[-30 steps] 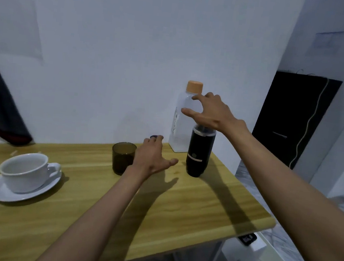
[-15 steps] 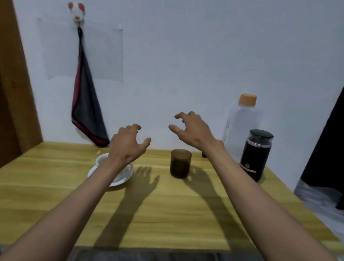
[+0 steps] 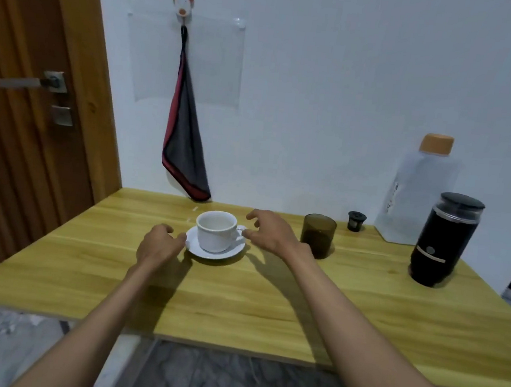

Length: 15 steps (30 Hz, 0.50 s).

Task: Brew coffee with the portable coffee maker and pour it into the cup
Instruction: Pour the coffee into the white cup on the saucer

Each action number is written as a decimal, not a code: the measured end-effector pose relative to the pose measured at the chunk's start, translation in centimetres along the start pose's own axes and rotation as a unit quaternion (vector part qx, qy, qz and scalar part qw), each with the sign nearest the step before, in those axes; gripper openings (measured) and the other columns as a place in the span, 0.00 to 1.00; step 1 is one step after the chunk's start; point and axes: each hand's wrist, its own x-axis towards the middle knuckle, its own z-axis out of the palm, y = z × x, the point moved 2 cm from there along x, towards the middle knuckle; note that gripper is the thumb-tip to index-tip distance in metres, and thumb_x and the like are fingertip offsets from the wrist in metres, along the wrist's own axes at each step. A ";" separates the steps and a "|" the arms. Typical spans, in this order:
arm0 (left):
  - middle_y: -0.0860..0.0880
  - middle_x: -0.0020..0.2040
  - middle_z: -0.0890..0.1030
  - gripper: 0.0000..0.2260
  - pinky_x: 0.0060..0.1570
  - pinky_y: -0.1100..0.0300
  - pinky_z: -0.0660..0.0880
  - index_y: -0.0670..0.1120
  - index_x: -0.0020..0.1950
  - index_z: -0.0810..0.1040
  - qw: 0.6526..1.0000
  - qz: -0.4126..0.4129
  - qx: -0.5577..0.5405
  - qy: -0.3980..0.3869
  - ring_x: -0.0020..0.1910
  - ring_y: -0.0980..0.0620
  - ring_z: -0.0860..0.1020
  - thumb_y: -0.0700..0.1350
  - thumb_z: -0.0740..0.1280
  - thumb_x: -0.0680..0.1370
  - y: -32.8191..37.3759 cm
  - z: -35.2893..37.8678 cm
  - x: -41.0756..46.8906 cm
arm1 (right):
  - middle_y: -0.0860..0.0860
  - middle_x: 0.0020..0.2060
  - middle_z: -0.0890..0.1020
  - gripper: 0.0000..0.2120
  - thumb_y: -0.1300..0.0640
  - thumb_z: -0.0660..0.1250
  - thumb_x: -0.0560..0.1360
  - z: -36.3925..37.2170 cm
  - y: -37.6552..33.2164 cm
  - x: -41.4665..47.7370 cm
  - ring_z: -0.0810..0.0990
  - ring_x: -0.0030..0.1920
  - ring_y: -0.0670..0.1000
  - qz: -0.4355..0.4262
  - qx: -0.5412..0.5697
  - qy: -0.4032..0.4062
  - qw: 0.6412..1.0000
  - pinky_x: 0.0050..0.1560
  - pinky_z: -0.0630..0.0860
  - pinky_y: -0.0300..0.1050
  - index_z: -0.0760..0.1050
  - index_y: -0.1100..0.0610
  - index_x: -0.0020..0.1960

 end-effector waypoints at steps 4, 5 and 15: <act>0.42 0.52 0.84 0.22 0.58 0.47 0.76 0.42 0.68 0.77 1.000 0.013 -0.009 -0.023 0.55 0.40 0.81 0.53 0.68 0.79 -0.8 1.1 0.5 | 0.53 0.59 0.81 0.17 0.51 0.67 0.79 1.4 0.4 0.1 0.78 0.60 0.54 0.002 0.013 0.019 1.000 0.56 0.73 0.48 0.76 0.55 0.66; 0.43 0.49 0.85 0.20 0.56 0.47 0.76 0.43 0.66 0.78 0.999 0.023 -0.013 -0.022 0.53 0.41 0.81 0.52 0.68 0.78 -0.7 1.3 0.6 | 0.53 0.57 0.82 0.15 0.52 0.67 0.79 1.7 0.4 0.2 0.78 0.59 0.54 0.001 0.014 0.026 1.000 0.54 0.73 0.47 0.77 0.55 0.64; 0.46 0.46 0.85 0.16 0.51 0.52 0.76 0.45 0.64 0.81 0.996 0.053 -0.077 0.014 0.49 0.44 0.82 0.47 0.68 0.77 -1.6 2.5 1.3 | 0.51 0.52 0.84 0.09 0.57 0.67 0.78 2.4 0.5 1.5 0.80 0.54 0.55 -0.004 0.015 0.062 0.998 0.51 0.76 0.50 0.82 0.55 0.57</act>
